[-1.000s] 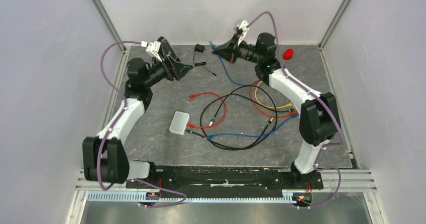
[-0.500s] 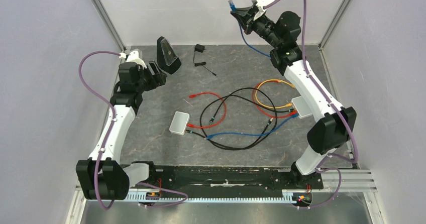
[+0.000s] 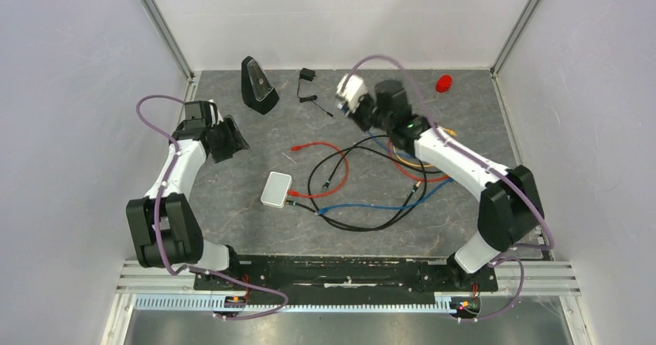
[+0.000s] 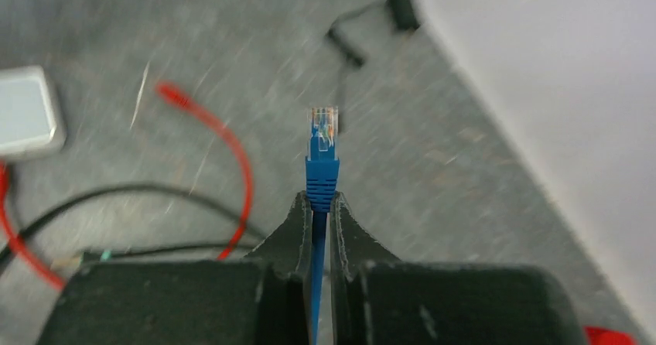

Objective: Insert the plug into the switch port
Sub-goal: Insert the connector into the switch port.

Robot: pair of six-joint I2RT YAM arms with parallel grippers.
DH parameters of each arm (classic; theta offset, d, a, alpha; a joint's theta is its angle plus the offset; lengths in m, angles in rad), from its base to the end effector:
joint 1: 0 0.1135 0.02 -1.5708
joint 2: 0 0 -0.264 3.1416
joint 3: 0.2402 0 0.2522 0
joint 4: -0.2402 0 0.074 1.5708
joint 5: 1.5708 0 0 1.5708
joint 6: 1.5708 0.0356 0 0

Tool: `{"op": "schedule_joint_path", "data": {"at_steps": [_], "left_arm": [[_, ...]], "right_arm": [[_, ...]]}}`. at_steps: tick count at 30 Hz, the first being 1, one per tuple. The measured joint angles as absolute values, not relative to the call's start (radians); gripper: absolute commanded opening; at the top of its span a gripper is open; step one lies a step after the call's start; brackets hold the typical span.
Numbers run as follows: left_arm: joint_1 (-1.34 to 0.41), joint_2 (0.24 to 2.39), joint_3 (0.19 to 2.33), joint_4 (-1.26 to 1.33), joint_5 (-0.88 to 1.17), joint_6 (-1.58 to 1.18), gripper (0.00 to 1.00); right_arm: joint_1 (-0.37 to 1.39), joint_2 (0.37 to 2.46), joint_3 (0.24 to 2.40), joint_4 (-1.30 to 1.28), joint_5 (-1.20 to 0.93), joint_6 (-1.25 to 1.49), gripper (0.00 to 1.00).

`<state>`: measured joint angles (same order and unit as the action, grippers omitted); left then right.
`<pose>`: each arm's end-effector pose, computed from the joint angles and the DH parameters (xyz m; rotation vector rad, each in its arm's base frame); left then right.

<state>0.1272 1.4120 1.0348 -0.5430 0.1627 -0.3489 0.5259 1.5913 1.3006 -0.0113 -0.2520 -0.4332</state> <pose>0.2925 0.0316 0.2529 -0.5221 2.4427 -0.2955 0.3249 0.1989 0.3325 -1.0151 1.5750 0.2997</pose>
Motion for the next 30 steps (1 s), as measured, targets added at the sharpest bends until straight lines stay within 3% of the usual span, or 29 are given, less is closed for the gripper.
{"op": "schedule_joint_path", "data": {"at_steps": [6,15,30], "left_arm": [[0.127,1.51,1.034,-0.578,0.269,-0.347,0.58],[0.127,1.631,1.027,-0.614,0.392,-0.312,0.53],[0.122,1.722,1.025,-0.623,0.522,-0.307,0.43]], "right_arm": [[0.738,1.673,1.187,-0.08,-0.157,-0.485,0.0],[0.986,1.853,1.179,-0.114,-0.052,-0.499,0.0],[1.04,2.006,1.309,-0.167,0.047,-0.467,0.0]]}}
